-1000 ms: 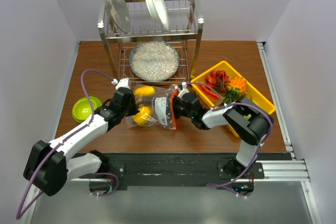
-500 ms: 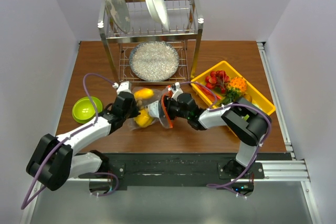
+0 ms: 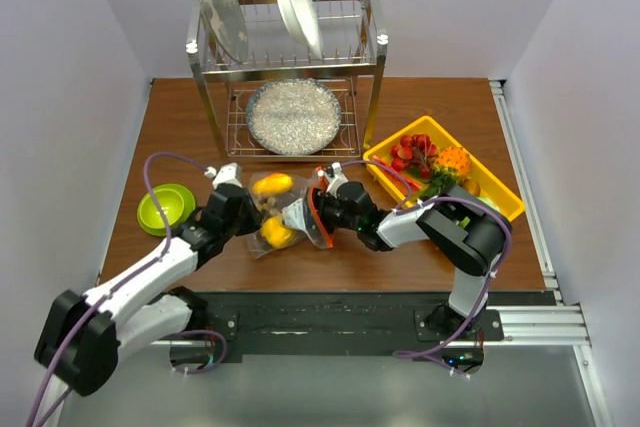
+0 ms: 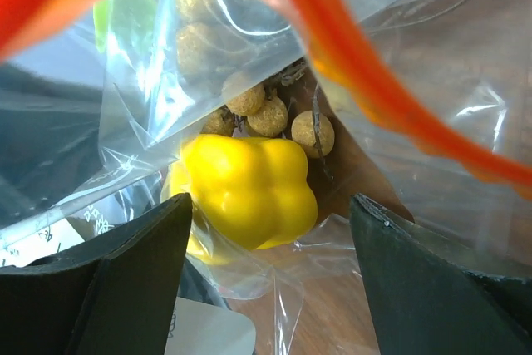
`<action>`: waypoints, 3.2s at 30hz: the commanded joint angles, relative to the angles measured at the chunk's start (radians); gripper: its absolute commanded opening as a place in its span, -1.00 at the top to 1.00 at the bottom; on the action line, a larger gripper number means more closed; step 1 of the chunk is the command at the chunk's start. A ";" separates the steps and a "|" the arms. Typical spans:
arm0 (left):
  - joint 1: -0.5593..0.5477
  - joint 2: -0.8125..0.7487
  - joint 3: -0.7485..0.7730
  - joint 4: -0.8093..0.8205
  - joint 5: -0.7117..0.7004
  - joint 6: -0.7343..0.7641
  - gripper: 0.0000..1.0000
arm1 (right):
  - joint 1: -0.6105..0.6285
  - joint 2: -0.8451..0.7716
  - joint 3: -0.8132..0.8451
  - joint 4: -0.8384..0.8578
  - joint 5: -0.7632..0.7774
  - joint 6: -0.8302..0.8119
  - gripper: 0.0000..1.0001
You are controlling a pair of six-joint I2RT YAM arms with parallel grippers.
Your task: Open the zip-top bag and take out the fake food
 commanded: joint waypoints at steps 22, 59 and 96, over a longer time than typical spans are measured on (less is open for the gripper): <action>-0.004 0.022 -0.173 0.082 0.066 -0.252 1.00 | 0.017 -0.055 -0.022 0.013 -0.104 0.022 -0.72; 0.025 0.085 -0.142 0.010 -0.036 -0.201 1.00 | 0.006 -0.333 0.002 -0.421 0.166 -0.139 0.19; 0.019 0.050 -0.196 0.118 0.156 -0.184 1.00 | -0.021 -0.230 -0.085 -0.192 0.137 0.079 -0.12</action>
